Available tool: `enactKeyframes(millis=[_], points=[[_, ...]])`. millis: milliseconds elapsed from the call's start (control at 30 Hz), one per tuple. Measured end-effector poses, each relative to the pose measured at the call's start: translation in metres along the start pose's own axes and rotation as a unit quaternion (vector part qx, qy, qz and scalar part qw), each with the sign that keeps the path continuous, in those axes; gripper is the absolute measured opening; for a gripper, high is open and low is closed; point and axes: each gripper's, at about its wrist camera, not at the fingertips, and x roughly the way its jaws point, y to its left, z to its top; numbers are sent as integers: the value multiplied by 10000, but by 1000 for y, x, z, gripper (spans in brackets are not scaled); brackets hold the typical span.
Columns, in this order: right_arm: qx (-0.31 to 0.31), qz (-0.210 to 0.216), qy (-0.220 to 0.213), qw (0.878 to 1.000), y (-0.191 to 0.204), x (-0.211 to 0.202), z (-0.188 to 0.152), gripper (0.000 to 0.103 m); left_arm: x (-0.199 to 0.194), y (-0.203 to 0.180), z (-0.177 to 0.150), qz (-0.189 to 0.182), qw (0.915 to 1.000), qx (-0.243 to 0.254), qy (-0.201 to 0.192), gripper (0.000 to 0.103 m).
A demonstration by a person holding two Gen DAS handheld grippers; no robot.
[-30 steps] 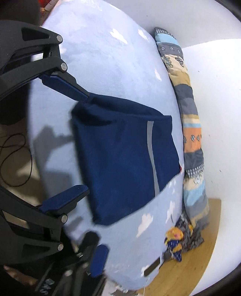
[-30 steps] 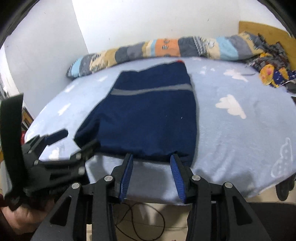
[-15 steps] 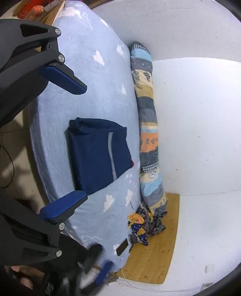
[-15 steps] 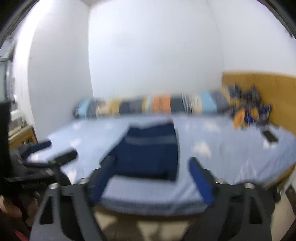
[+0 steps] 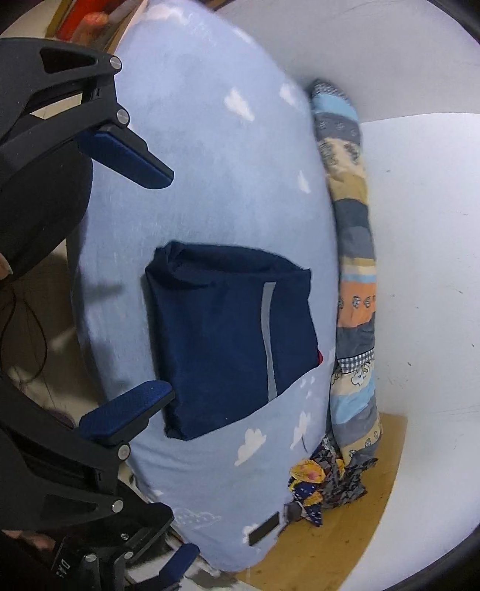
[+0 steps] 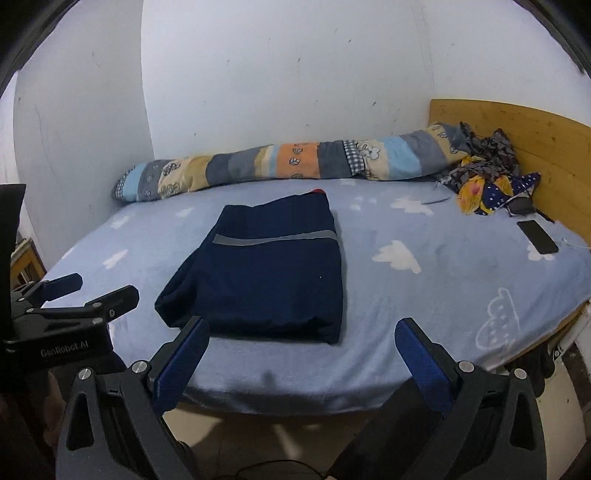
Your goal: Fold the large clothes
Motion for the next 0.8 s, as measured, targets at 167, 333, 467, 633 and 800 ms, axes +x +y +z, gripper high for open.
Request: enactKeyframes(millis=[167, 333, 467, 633, 800], points=[[-360, -25, -100, 9993, 12, 9, 7, 102, 14, 1, -6, 89, 9997, -137, 191, 103], [-326, 142, 102, 9993, 19, 26, 2, 102, 20, -2, -10, 197, 9993, 22, 332, 103], [-336, 242, 155, 9990, 27, 33, 1, 102, 30, 0, -9, 512, 9965, 169, 644, 103], [-420, 322, 165, 9985, 33, 35, -1, 102, 28, 3, -10, 757, 9944, 248, 696, 103], [-360, 330, 159, 9987, 28, 35, 0, 102, 27, 2, -10, 733, 9943, 331, 704, 103]])
